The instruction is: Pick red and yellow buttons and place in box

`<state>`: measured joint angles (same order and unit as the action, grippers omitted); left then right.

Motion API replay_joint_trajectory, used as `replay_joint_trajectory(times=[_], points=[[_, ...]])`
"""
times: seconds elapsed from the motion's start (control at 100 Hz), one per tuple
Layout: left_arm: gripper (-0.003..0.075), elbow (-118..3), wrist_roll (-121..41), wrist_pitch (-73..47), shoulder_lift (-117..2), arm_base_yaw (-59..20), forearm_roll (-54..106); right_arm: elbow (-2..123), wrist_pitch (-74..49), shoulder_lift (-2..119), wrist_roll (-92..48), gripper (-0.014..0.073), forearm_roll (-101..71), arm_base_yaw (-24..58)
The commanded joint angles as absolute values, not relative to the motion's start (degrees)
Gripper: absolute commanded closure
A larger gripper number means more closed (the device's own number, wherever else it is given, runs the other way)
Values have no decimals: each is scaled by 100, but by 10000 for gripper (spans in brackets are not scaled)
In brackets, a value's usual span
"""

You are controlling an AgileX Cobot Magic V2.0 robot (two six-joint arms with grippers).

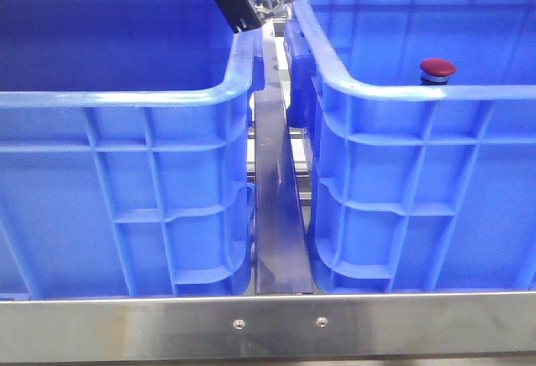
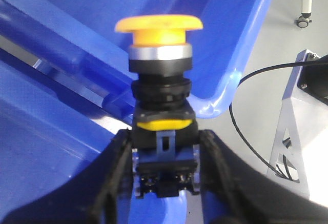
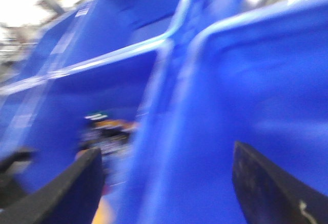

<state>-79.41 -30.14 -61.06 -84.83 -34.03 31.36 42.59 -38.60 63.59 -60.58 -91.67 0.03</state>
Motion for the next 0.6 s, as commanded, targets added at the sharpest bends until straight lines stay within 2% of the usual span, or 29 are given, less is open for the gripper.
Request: replay_joint_trajectory(times=[0.0, 0.13, 0.23, 0.59], points=[[660, -8091, -3032, -5932, -8299, -3440, 3422, 4722, -4955, 6647, -5314, 46, -9374, -10], [660, -8091, -3032, -5932, -8299, -3440, 3422, 5107, -6060, 7238, -4761, 46, -9369, -10], [660, -8091, -3032, -5932, -8299, -3440, 3422, 5277, -6475, 7587, -4665, 46, -9363, 16], [660, -8091, -3032, -5932, -8299, -3440, 3422, 5413, -6384, 7988, -4658, 46, -8920, 568]])
